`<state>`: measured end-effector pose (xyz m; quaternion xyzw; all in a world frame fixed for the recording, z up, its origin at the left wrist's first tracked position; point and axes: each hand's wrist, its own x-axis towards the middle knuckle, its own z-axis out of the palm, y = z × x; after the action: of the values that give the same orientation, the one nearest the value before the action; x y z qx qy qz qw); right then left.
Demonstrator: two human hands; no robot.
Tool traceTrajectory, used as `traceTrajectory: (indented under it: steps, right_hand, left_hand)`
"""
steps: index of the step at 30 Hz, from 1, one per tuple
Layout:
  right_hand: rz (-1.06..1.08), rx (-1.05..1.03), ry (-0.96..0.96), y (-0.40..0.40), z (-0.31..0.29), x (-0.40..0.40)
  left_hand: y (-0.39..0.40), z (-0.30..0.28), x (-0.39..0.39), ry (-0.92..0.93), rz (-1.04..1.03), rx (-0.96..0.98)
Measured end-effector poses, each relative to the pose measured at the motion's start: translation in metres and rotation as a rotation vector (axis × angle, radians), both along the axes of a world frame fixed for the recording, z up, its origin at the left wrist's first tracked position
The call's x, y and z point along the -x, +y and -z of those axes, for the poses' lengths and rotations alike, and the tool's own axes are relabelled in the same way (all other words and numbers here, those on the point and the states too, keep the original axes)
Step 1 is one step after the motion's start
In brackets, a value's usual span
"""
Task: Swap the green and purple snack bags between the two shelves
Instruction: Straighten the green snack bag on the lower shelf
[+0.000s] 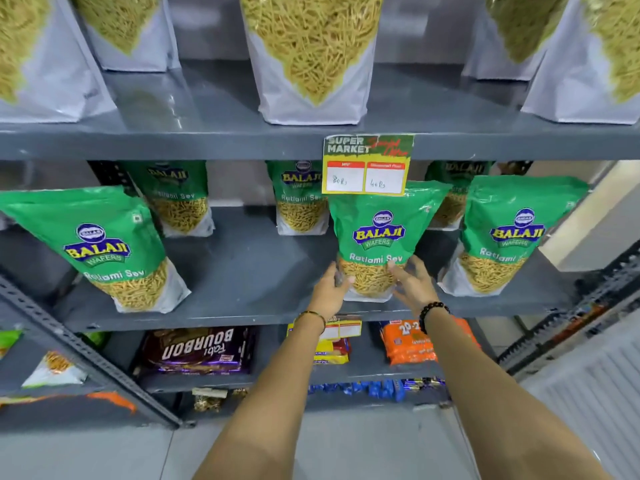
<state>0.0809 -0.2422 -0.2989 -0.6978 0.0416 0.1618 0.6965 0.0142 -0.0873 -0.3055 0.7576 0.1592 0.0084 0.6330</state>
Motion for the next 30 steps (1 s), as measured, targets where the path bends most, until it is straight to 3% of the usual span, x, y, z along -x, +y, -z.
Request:
traceTrajectory:
  steps: [8,12,20,30]
  right_hand:
    - [-0.164,-0.014,-0.001,0.076,0.003,0.009]
    - [-0.26,0.094,0.0,0.098,0.013,0.015]
    - [-0.454,0.272,-0.042,0.105,0.037,0.009]
    - [-0.374,0.289,-0.055,0.104,0.044,0.013]
  left_hand:
    - [0.067,0.016,0.021,-0.063,-0.333,-0.025]
    - [0.097,0.023,0.033,-0.11,-0.441,0.005]
    - [0.117,0.041,0.036,0.013,-0.258,-0.034]
    - [0.114,0.044,0.044,0.017,-0.344,-0.1]
